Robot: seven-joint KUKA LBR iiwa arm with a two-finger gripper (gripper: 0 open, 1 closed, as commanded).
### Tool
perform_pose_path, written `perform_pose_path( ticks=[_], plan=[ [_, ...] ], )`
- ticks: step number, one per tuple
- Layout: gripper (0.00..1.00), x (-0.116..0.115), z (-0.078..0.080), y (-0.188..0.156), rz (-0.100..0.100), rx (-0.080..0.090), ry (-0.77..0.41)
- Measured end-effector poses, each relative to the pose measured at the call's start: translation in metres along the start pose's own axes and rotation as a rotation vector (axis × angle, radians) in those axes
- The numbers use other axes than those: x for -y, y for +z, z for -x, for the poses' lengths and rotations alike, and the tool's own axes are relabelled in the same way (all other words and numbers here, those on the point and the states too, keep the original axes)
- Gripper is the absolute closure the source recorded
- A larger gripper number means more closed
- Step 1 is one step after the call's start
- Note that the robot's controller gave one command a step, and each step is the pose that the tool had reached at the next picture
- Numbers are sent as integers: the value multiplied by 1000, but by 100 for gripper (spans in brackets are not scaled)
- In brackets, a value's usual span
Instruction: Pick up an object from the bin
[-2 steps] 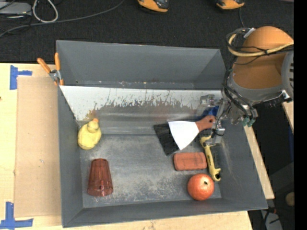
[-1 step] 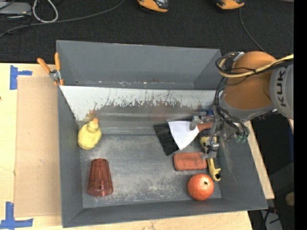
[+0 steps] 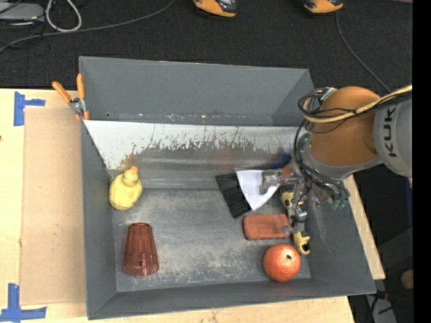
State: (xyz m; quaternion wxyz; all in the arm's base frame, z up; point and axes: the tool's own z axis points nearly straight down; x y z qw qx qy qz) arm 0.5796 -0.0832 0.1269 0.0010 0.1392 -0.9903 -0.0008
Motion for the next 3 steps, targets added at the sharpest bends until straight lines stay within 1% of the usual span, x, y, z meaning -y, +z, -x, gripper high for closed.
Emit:
perform_pose_path(
  ticks=[1, 2, 3],
  plan=[
    [0, -9, -19, -11, 2, -3, -49],
    [0, 6, -17, 61, 3, -2, -107],
    [100, 8, -18, 56, -3, 12, -27]
  ],
)
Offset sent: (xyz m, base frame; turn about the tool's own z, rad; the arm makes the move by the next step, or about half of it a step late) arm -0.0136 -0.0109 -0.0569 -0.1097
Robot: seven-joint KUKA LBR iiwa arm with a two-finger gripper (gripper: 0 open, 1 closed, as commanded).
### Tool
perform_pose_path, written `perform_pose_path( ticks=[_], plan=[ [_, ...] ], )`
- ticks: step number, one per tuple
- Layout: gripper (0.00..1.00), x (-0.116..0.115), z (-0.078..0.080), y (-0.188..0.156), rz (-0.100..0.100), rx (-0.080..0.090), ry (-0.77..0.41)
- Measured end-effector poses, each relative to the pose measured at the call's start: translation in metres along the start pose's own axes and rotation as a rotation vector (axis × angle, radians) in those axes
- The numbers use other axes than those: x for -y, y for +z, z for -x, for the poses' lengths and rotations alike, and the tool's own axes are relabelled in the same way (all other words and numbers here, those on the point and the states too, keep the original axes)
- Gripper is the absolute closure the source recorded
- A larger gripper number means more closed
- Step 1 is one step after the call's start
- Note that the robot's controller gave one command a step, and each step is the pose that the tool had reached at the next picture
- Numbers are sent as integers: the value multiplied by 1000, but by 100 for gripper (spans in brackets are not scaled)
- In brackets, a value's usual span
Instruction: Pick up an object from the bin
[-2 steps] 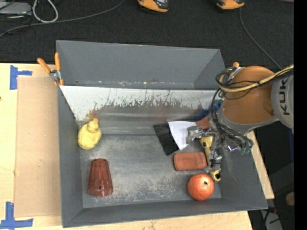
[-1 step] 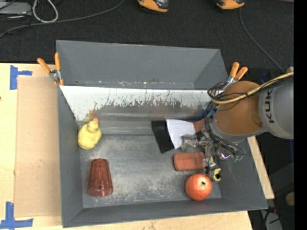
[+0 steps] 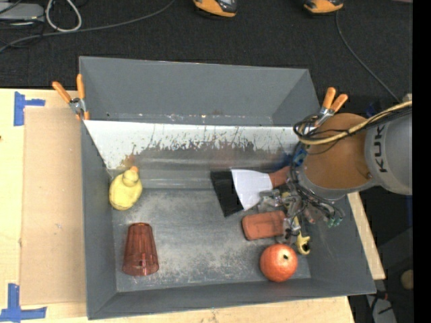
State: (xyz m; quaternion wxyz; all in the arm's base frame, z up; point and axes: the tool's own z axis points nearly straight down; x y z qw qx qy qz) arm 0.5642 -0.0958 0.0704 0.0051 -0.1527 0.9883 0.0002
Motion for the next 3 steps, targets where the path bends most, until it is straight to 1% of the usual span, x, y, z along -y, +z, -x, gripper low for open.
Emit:
perform_pose_path(
  ticks=[2, 3],
  plan=[
    [100, -1, 0, -4, 1, -1, -1],
    [100, -2, -1, -35, 4, -6, -2]
  ],
)
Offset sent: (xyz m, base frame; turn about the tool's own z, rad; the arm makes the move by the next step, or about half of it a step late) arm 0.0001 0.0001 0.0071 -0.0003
